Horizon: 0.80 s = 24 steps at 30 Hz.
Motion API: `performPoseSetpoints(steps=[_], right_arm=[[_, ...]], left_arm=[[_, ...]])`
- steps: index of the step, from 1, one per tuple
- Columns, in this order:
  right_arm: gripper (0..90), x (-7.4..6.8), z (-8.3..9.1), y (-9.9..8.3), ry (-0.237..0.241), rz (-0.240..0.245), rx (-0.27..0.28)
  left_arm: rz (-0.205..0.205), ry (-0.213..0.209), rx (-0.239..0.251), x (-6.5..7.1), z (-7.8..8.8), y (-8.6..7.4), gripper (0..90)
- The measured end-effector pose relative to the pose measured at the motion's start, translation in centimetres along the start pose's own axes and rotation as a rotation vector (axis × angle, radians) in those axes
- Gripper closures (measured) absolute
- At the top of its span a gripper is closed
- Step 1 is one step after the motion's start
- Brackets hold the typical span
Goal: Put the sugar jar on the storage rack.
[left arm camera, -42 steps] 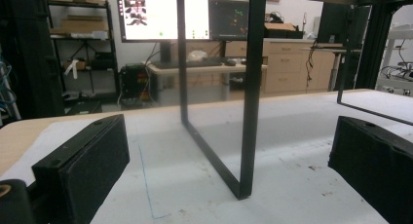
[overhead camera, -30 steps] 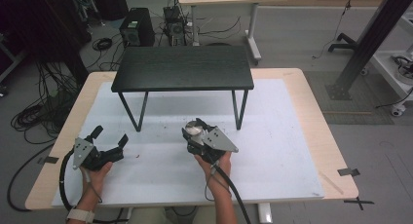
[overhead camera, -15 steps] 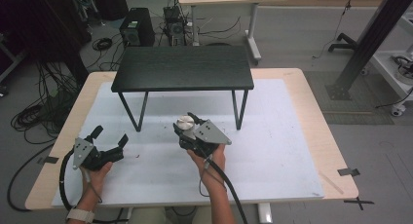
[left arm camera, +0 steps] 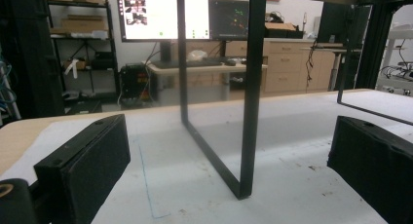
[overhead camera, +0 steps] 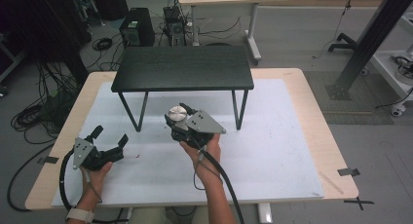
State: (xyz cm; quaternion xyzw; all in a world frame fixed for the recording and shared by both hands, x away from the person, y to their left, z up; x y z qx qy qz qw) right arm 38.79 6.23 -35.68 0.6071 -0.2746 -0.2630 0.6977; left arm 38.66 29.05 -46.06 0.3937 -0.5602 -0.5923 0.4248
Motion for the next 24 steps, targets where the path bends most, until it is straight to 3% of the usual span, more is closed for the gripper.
performPoseSetpoints(steps=[24], right_arm=[[42.8,-0.2,-0.3,6.2,0.045,0.009,0.018]], left_arm=[[0.000,0.000,-0.002,0.0,0.0,0.0,1.8]])
Point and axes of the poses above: each handheld gripper's, and its own axes: z roughly backward along the jaws, y roughly out of its top, x roughly to its right, the point moved 10 cm from there along -z, roughly forward along the jaws, and after that the axes turned 4 degrees about -x, right-handed, at the moved point
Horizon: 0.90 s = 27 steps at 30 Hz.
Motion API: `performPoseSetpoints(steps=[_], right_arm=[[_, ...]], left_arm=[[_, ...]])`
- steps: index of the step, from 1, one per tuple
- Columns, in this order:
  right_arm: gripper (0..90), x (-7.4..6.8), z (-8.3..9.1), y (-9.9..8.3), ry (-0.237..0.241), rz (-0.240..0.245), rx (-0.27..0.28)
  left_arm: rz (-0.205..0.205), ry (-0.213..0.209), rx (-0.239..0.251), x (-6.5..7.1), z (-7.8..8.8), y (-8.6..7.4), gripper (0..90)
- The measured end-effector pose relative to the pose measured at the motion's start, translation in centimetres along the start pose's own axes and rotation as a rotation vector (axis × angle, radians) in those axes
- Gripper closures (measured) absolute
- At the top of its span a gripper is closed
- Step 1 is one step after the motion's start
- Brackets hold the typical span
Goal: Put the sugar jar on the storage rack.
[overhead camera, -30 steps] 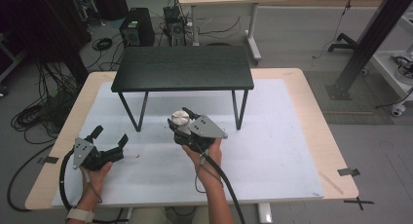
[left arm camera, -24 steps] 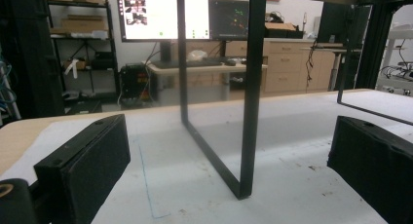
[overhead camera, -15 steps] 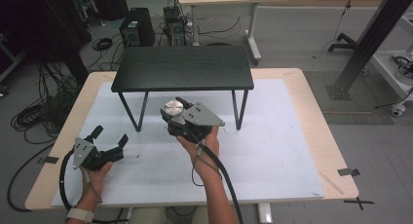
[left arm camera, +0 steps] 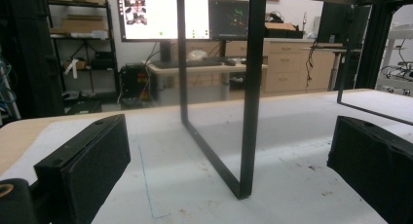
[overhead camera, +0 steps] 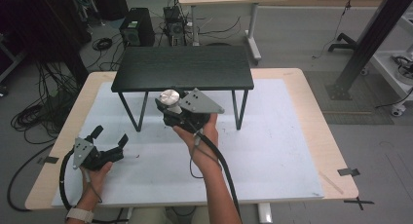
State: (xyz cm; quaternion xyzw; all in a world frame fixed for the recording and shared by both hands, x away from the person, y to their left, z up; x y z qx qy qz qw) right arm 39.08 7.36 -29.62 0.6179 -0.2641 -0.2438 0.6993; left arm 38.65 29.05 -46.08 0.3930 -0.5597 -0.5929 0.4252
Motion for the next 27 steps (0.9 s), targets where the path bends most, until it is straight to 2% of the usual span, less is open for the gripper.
performPoseSetpoints(steps=[18,27], right_arm=[[42.8,0.4,-0.3,3.7,0.008,0.016,0.016],[42.8,1.1,-0.6,5.8,-0.002,0.020,0.026]], left_arm=[[0.001,0.001,0.001,0.0,0.0,0.0,2.0],[-0.001,0.001,-0.001,0.0,0.0,0.0,2.1]])
Point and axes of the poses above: each handheld gripper's, and its own axes: z roughly backward along the jaws, y roughly out of its top, x roughly to its right, the point moved 10 cm from there along -z, roughly forward along the jaws, and after that the axes turned 4 degrees about -x, right-handed, at the moved point
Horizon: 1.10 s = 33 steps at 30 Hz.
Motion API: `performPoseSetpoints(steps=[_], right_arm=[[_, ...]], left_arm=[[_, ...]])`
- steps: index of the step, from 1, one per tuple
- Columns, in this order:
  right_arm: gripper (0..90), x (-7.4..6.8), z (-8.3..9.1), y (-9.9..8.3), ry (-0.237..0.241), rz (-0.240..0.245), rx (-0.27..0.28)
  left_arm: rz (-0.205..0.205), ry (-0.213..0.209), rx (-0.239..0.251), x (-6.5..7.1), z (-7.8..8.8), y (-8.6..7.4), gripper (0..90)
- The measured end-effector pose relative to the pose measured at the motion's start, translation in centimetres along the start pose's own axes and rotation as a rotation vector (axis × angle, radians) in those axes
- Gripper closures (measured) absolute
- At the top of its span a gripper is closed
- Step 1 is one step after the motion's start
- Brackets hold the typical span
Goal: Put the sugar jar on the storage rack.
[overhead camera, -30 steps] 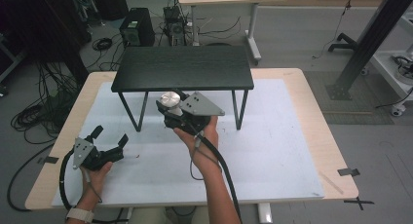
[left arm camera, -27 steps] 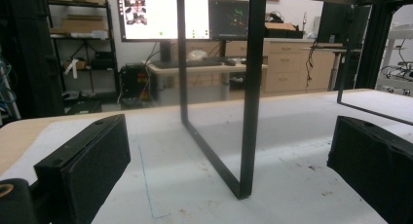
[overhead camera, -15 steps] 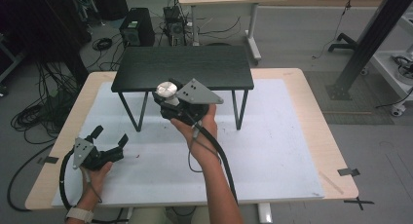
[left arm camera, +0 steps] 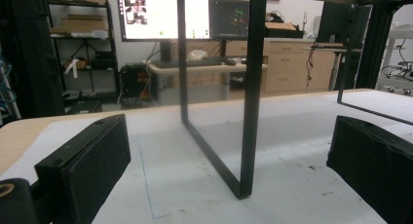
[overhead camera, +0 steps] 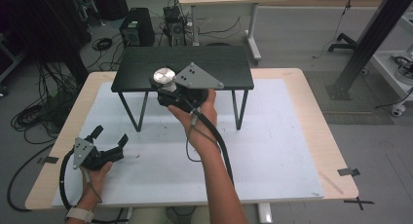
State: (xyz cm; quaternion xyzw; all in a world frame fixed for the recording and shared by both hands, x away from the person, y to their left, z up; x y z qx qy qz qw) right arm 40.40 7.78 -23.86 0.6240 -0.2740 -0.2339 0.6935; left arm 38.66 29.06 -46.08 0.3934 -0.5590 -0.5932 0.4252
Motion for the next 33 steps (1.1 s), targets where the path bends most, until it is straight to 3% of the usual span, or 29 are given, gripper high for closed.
performPoseSetpoints(steps=[11,33], right_arm=[[42.8,1.3,-1.1,1.4,-0.019,0.008,0.000],[42.9,4.3,-4.8,2.0,-0.063,0.006,0.004]], left_arm=[[0.001,0.000,0.002,0.0,0.0,0.0,2.1],[0.003,-0.002,0.001,0.0,0.0,0.0,2.2]])
Point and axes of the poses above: each handheld gripper's, and its own axes: z roughly backward along the jaws, y roughly out of its top, x roughly to its right, the point moved 10 cm from there along -z, roughly forward along the jaws, and after that the axes turned 4 degrees about -x, right-handed, at the moved point
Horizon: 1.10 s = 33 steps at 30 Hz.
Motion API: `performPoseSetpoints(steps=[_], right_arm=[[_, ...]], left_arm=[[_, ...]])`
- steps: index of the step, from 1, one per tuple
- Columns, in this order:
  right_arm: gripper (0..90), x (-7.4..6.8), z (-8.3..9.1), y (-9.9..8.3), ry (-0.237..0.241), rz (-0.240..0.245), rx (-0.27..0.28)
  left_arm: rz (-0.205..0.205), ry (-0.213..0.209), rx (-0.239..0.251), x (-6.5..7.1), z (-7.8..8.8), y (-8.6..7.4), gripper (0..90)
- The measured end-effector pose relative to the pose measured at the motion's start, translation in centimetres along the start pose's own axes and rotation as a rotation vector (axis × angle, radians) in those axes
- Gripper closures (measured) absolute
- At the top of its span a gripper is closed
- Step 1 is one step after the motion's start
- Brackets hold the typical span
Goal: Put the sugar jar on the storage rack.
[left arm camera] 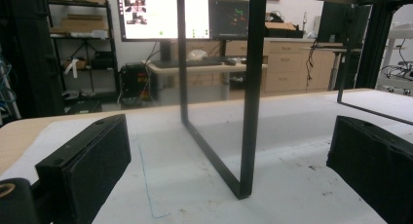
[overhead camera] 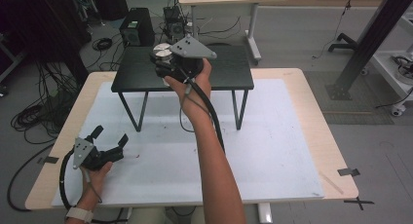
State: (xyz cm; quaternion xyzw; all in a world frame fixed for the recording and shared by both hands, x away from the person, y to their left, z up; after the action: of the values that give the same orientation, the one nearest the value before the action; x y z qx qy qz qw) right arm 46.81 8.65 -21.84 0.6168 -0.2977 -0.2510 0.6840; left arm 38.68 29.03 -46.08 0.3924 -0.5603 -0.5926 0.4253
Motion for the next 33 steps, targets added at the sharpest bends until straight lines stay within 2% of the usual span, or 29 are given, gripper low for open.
performPoseSetpoints(steps=[7,19,26,33], right_arm=[[42.9,0.6,-1.4,-0.3,-0.018,0.010,-0.011],[42.9,2.5,-3.6,-0.7,-0.080,0.011,-0.008],[42.9,3.3,-4.4,-1.4,-0.104,-0.005,-0.014],[42.9,3.9,-4.6,-2.1,-0.116,-0.047,-0.010]], left_arm=[[-0.002,0.000,0.000,0.0,0.0,0.0,2.2],[-0.002,0.000,0.000,0.0,0.0,0.0,2.2],[-0.002,0.000,0.000,0.0,0.0,0.0,2.2],[-0.005,0.000,-0.003,0.0,0.0,0.0,2.2]])
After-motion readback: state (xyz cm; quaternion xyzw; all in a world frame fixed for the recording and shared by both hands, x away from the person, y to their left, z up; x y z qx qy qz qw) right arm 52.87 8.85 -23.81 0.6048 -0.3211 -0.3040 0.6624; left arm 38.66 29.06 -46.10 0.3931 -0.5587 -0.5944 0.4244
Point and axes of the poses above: each handheld gripper's, and its own axes: z roughly backward along the jaws, y roughly out of its top, x roughly to its right, the point moved 10 cm from there along -z, roughly forward along the jaws, and after that the axes turned 4 degrees about -x, right-handed, at the moved point
